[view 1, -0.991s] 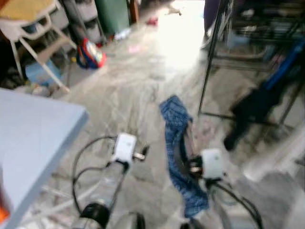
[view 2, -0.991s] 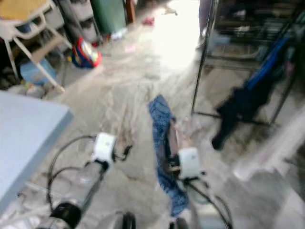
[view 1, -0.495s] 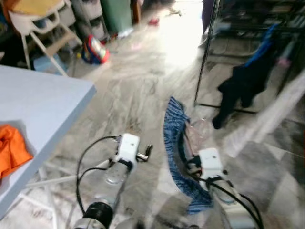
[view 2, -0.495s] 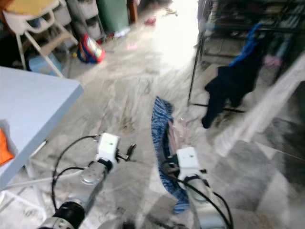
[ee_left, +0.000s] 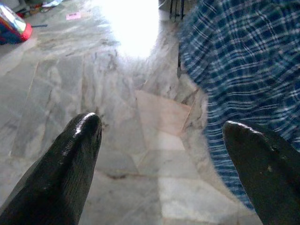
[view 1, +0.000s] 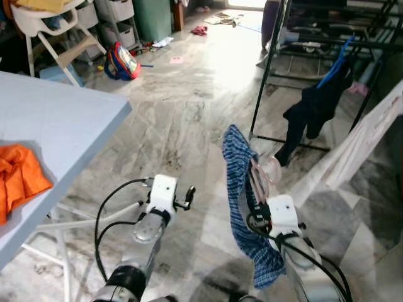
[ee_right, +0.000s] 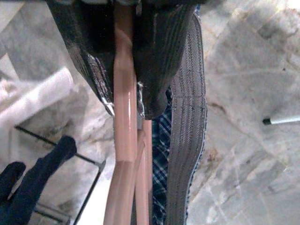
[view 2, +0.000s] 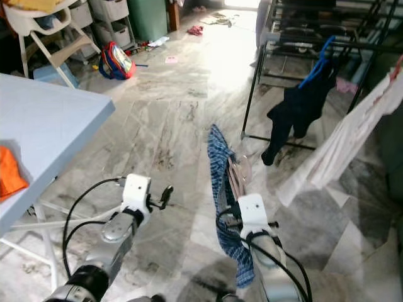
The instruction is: Hang hanger
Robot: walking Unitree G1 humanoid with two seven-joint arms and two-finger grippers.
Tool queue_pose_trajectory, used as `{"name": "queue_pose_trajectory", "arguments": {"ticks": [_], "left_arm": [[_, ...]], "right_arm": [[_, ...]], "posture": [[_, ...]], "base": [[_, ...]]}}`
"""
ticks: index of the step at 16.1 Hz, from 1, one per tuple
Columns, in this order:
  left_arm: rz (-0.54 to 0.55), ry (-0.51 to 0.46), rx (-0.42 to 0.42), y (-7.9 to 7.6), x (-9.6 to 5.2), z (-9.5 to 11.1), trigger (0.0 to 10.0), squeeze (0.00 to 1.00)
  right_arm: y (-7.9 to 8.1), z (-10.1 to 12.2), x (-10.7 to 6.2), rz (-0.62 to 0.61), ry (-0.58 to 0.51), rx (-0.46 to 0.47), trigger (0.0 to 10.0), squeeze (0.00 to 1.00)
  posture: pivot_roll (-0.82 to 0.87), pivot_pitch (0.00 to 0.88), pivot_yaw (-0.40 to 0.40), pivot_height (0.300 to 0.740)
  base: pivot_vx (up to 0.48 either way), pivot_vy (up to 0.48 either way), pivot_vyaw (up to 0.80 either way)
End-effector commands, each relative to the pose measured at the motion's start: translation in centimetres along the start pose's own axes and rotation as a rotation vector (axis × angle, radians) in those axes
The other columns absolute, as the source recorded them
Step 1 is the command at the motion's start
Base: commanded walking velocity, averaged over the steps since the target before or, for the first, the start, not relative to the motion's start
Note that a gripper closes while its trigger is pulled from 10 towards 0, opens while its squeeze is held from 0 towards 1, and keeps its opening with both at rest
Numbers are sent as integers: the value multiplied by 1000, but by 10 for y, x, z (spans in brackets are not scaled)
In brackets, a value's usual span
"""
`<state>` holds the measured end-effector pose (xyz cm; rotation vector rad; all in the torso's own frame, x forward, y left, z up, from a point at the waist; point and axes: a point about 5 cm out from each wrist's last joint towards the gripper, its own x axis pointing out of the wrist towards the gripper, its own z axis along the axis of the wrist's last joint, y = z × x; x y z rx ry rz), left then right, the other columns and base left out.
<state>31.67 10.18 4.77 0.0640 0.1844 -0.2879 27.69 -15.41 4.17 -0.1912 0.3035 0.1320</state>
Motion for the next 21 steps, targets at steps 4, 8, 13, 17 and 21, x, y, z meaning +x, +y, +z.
{"name": "queue_pose_trajectory", "arguments": {"ticks": [4,8,13,17,21], "left_arm": [[19,-18,4,4,5,6,10000,0],[8,-29,19,2,10,11,10000,0],[4,-15,52,-3,13,10,10000,0],[46,47,86,5,8,-4,10000,0],[111,241,132,24,-15,-46,10000,0]], "right_arm": [[-1,14,12,23,-46,-24,10000,0],[5,14,20,43,-51,-32,10000,0],[3,-3,24,35,-6,-70,10000,0],[-3,-26,20,13,72,-69,10000,0],[-1,-43,17,12,129,-61,10000,0]], "posture": [[8,0,10,740],[14,0,21,740],[13,0,19,740],[21,0,16,740],[22,0,20,740]], "base": [[0,0,0],[0,0,0],[0,0,0],[0,0,0],[0,0,0]]}}
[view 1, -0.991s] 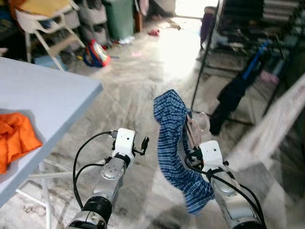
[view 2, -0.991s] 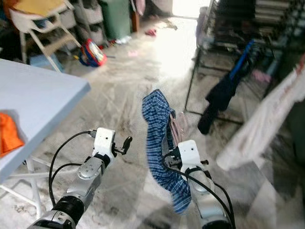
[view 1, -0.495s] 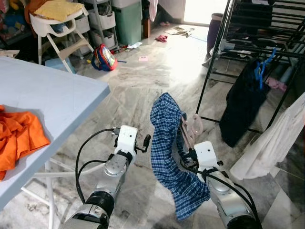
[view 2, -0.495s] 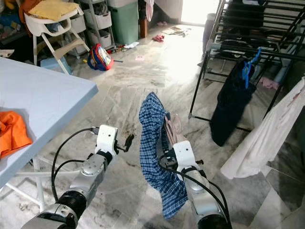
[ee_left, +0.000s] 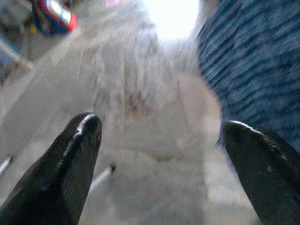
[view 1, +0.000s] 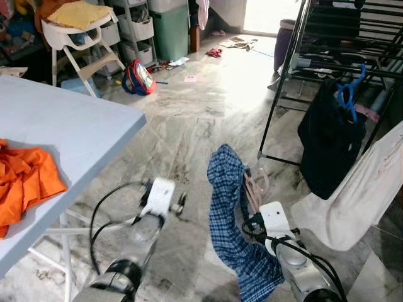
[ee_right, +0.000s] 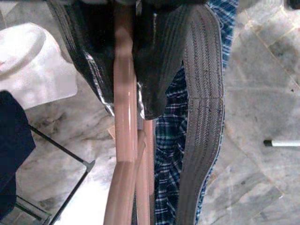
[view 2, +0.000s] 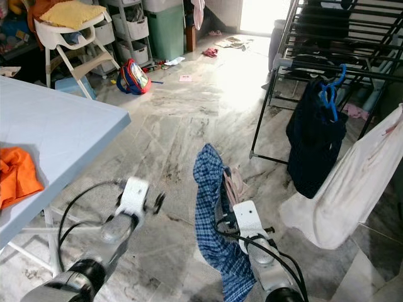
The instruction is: Hang hanger
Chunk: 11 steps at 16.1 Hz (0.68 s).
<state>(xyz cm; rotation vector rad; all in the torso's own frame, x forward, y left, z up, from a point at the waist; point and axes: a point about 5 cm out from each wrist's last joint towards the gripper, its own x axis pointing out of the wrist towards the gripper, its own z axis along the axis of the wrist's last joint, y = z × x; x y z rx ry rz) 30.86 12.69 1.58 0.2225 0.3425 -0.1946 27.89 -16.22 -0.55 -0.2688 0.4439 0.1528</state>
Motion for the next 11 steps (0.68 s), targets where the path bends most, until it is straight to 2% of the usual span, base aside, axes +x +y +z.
{"name": "queue_pose_trajectory", "arguments": {"ticks": [1,2,4,5,6,8,11], "left_arm": [[14,108,12,5,-9,-25,10000,0],[22,209,54,8,-21,-50,10000,0],[16,317,44,8,-33,-74,10000,0],[14,348,56,8,-38,-81,10000,0],[4,383,81,9,-43,-89,10000,0],[24,454,83,15,-55,-105,10000,0],[35,488,86,20,-59,-111,10000,0]], "right_arm": [[0,-8,-1,-13,24,18,10000,0],[-1,-36,-10,-39,134,93,10000,0],[-8,-67,-25,-107,267,237,10000,0],[-9,-78,-31,-120,315,229,10000,0],[-8,-88,-37,-108,361,175,10000,0],[-9,-103,-47,-93,431,126,10000,0],[-13,-112,-53,-98,482,114,10000,0]], "posture": [[25,0,20,740],[32,0,18,740],[46,0,15,740],[53,0,12,740],[57,0,11,740],[62,0,12,740],[66,0,15,740]], "base": [[0,0,0],[0,0,0],[0,0,0],[0,0,0],[0,0,0],[0,0,0],[0,0,0]]}}
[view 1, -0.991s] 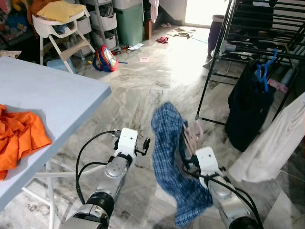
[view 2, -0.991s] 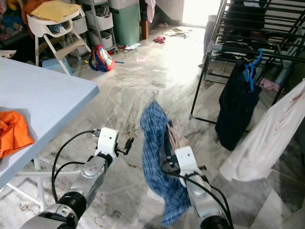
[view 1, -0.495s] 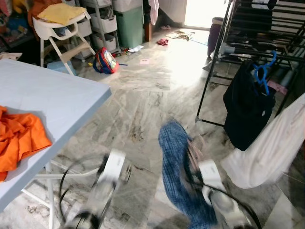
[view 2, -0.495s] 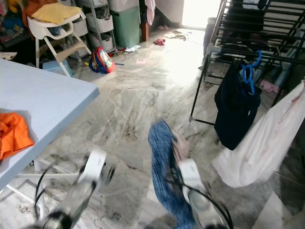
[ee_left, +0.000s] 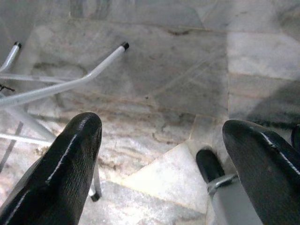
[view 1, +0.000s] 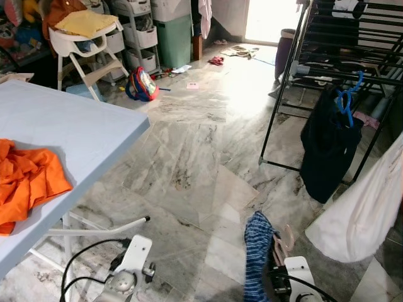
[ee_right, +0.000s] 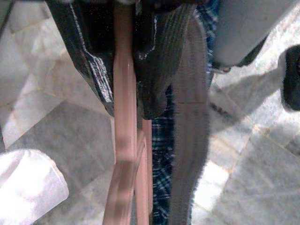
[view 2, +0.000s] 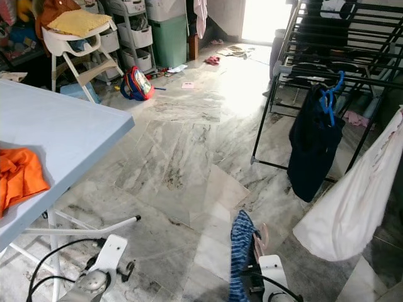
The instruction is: Hang hanger
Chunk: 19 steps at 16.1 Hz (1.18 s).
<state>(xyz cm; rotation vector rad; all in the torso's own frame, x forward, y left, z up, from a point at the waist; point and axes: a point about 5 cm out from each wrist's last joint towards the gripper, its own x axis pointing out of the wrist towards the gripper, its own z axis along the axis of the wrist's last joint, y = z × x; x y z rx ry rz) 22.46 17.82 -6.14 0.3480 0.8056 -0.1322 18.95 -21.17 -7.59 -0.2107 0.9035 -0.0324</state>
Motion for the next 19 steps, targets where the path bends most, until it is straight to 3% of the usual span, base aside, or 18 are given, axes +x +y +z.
{"name": "queue_pose_trajectory", "arguments": {"ticks": [1,3,7,10,15,19], "left_arm": [[17,15,11,4,0,-3,10000,0],[18,13,16,4,0,-2,10000,0],[-61,-39,-58,-5,1,9,10000,0],[-55,-29,-49,-4,1,8,10000,0],[-100,38,2,-12,-1,-5,10000,0],[-98,-8,-39,-9,1,6,10000,0]], "right_arm": [[-1,-2,0,-7,16,4,10000,0],[-1,-2,0,-8,19,16,10000,0],[6,6,2,11,7,45,10000,0],[11,7,2,19,6,38,10000,0],[12,-13,-2,24,66,-22,10000,0],[9,-6,-1,9,22,41,10000,0]], "posture": [[66,0,16,740],[65,0,19,740],[64,0,24,740],[53,0,35,740],[51,6,48,740],[28,67,56,740]], "base": [[0,0,0],[0,0,0],[0,0,0],[0,0,0],[0,0,0],[0,0,0]]}}
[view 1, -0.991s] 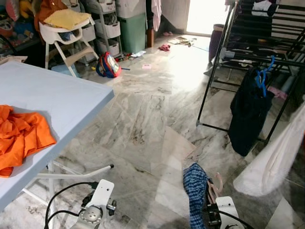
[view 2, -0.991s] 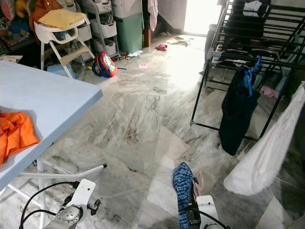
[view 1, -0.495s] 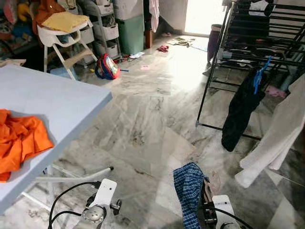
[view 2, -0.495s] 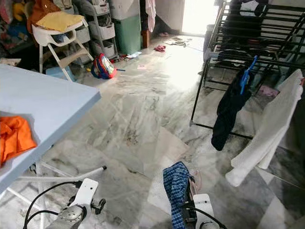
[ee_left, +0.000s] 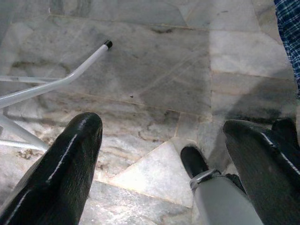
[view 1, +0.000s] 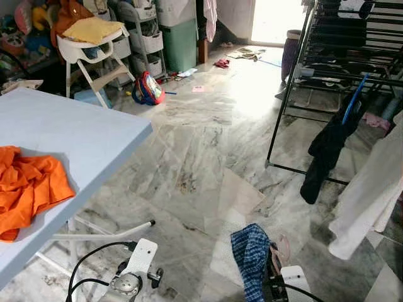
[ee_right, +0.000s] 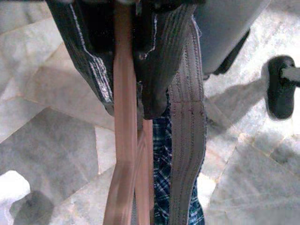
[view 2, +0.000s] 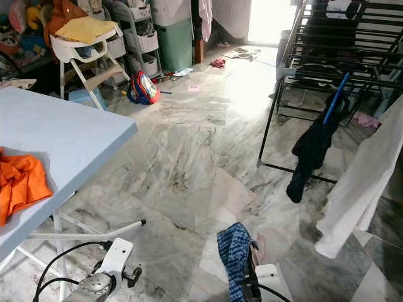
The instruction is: Hang hanger
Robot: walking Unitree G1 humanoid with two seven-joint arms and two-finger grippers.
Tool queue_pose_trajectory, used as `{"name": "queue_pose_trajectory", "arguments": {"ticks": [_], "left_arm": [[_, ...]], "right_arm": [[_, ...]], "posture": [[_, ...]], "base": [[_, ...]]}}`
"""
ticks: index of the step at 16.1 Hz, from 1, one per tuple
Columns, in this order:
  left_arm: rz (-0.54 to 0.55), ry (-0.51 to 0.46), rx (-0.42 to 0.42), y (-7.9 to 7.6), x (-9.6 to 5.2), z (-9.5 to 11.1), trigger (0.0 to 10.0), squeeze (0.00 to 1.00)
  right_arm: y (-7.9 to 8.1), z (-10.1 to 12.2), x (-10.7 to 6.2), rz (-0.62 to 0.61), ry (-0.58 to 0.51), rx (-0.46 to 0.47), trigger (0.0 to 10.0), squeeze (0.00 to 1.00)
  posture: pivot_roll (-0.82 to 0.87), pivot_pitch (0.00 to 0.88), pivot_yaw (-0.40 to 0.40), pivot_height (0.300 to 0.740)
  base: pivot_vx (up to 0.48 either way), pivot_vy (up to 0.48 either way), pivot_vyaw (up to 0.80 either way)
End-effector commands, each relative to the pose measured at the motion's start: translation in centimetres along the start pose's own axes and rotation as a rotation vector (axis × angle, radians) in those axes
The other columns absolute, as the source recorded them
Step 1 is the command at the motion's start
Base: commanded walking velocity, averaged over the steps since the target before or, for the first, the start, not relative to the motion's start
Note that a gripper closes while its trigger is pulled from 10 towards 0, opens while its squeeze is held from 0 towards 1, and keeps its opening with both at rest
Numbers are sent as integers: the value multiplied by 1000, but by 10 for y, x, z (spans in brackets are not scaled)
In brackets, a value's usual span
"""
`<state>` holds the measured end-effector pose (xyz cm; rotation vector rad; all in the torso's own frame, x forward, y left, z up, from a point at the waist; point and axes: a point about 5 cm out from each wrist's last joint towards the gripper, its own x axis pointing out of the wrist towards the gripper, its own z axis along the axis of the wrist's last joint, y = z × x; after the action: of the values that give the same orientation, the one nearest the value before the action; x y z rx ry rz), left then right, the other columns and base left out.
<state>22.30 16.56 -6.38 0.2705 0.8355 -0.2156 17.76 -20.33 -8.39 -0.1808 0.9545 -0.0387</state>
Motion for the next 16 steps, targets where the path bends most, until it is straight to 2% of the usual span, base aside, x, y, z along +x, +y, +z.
{"name": "queue_pose_trajectory", "arguments": {"ticks": [1,2,3,4,5,7,9,10,12,13,16], "left_arm": [[14,-25,-11,5,1,6,10000,0],[32,-67,-22,10,0,12,10000,0],[94,-140,-2,20,0,24,10000,0],[160,-187,-16,31,-2,33,10000,0],[185,-203,-16,35,-2,36,10000,0],[327,-350,-66,66,-11,64,10000,0],[363,-421,-99,77,-16,77,10000,0],[362,-448,-107,77,-18,78,10000,0],[309,-493,-130,66,-20,77,10000,0],[298,-498,-150,60,-21,74,10000,0],[286,-482,-162,51,-20,69,10000,0]], "right_arm": [[-2,10,1,-7,-42,24,10000,0],[-5,22,3,-15,-93,71,10000,0],[-10,42,4,-24,-176,82,10000,0],[-13,64,3,-24,-264,129,10000,0],[-15,72,3,-24,-297,143,10000,0],[-17,136,-11,-13,-575,204,10000,0],[-16,169,-28,5,-725,198,10000,0],[-15,177,-35,16,-761,207,10000,0],[-7,186,-46,57,-803,222,10000,0],[4,183,-50,99,-780,218,10000,0],[13,169,-50,125,-726,232,10000,0]], "posture": [[26,71,56,740],[24,80,55,740],[19,104,48,740],[20,113,44,740],[20,113,44,740],[23,138,32,740],[25,148,28,740],[26,150,27,740],[41,157,23,740],[47,172,19,740],[48,177,16,740]], "base": [[0,0,0],[0,0,0],[0,0,0],[0,0,0],[0,0,0],[0,0,0],[0,0,0],[0,0,0],[0,0,0],[0,0,0],[0,0,0]]}}
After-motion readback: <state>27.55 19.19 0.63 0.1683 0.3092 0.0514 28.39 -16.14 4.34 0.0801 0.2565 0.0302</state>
